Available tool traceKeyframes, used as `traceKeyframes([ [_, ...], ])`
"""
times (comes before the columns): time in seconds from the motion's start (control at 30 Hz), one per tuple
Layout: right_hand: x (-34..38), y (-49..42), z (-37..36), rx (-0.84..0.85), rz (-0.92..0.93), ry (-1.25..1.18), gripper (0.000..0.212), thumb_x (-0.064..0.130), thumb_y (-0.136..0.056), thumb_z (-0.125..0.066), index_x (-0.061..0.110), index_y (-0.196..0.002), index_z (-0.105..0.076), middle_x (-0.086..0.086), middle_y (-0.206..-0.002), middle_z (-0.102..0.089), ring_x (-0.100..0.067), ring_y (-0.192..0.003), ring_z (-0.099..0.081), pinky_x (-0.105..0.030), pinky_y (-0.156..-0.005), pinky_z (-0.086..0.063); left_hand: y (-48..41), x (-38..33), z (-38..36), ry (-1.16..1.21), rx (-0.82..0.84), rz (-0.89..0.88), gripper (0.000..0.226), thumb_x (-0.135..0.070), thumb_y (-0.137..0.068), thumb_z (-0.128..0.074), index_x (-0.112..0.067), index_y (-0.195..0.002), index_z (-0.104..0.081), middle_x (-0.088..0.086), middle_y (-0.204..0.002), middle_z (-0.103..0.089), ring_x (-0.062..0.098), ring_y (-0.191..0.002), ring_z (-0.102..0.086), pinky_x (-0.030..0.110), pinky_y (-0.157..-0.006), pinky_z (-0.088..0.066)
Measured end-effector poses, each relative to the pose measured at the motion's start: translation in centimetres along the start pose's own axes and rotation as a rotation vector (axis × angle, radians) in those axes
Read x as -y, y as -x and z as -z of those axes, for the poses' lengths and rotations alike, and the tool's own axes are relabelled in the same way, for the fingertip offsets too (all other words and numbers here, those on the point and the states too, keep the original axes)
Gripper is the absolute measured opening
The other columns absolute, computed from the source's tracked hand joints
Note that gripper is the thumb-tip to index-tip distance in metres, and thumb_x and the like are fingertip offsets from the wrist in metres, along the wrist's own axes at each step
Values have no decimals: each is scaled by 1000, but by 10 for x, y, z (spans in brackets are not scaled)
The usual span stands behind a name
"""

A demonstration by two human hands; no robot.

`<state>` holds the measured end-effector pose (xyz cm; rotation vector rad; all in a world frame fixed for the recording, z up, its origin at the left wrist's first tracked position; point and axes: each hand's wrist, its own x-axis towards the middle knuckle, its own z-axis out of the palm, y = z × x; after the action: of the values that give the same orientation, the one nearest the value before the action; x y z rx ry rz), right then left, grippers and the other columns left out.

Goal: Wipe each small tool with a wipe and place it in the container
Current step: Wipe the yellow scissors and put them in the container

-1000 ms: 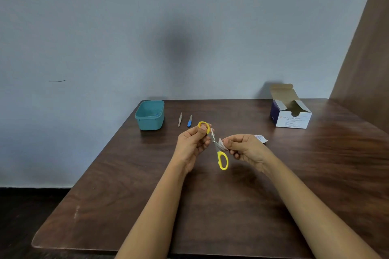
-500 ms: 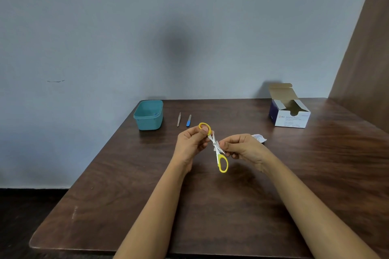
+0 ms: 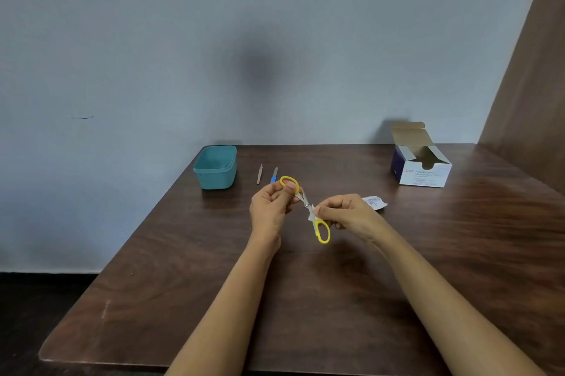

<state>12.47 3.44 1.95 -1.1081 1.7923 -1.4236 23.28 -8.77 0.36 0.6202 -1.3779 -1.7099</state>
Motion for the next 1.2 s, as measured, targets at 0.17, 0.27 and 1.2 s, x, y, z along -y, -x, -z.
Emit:
traceKeyframes([
  [0.17,-5,-1,-4,-77,43,-13,13,12,-87,-66,6,-79,-74,1,-67,-70,0,-55,-56,-10,-54,-42,7,2,-6,-65,-20,-3,10,-20,-89,-66,-12,-93,-70,3,-82,-75,0,-66,-66,19,-64,-51],
  [0.27,-8,-2,-7,-90,28,-30,13,15,-87,-67,7,-81,-75,-3,-71,-70,-3,-60,-57,-11,-57,-44,11,2,-6,-84,-55,-3,8,-20,-89,-67,-13,-93,-70,2,-82,-75,1,-67,-67,16,-61,-51],
  [1.2,-4,1,-9,-14,1,-19,11,17,-84,-70,14,-75,-77,-3,-83,-76,-7,-84,-68,-25,-88,-48,20,-6,7,-3,-34,-29,4,-15,-89,-65,-14,-92,-68,-3,-77,-75,1,-64,-67,14,-60,-50],
])
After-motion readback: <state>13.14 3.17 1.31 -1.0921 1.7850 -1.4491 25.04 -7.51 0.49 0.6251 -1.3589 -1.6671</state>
